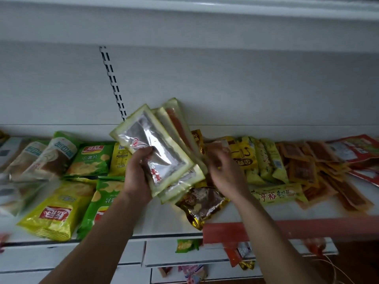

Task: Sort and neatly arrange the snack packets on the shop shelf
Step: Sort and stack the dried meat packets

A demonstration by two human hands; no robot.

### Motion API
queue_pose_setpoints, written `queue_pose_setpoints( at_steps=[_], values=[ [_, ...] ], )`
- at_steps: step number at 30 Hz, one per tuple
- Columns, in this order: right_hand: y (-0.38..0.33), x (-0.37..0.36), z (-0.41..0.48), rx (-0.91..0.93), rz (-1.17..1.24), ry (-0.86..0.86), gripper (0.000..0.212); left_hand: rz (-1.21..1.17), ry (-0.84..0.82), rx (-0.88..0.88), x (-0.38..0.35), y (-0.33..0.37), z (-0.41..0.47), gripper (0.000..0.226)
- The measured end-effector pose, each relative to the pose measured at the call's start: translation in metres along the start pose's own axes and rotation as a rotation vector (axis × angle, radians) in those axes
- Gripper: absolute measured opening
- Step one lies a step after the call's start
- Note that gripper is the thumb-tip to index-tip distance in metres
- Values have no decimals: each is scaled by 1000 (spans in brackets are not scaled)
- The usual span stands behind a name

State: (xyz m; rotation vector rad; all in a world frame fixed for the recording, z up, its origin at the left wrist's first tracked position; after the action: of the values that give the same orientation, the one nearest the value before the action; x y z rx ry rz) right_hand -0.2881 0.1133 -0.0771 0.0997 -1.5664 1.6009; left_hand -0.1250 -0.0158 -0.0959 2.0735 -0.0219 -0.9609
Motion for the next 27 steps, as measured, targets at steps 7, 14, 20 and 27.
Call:
queue_pose_setpoints(
  at_steps=[7, 14, 20, 27],
  values=[
    [9, -41, -17, 184, -671, -223, 63, 12, 48, -67, 11, 22, -4, 17],
    [11, -67, -16, 436, -621, -148, 63, -27, 68, -77, 22, 25, -13, 27],
    [24, -63, 11, 301, -774, -249, 54, -11, 63, -59, 22, 23, -16, 28],
    [26, -45, 21, 292, -701, 3, 26, 229, 86, 159, 21, 17, -19, 20]
  ],
)
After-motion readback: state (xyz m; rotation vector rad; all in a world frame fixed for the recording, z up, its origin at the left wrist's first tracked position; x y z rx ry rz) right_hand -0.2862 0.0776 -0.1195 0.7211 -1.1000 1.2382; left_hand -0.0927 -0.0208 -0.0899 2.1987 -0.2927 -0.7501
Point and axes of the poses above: each hand's wrist, its own z-axis towards the middle knuckle, its own x-axis out of the back of the hand, y = z × x, the point moved 2 cm from there along z, towards the middle knuckle, and after that the axes turned 10 degrees about x, right-handed, at the moved point
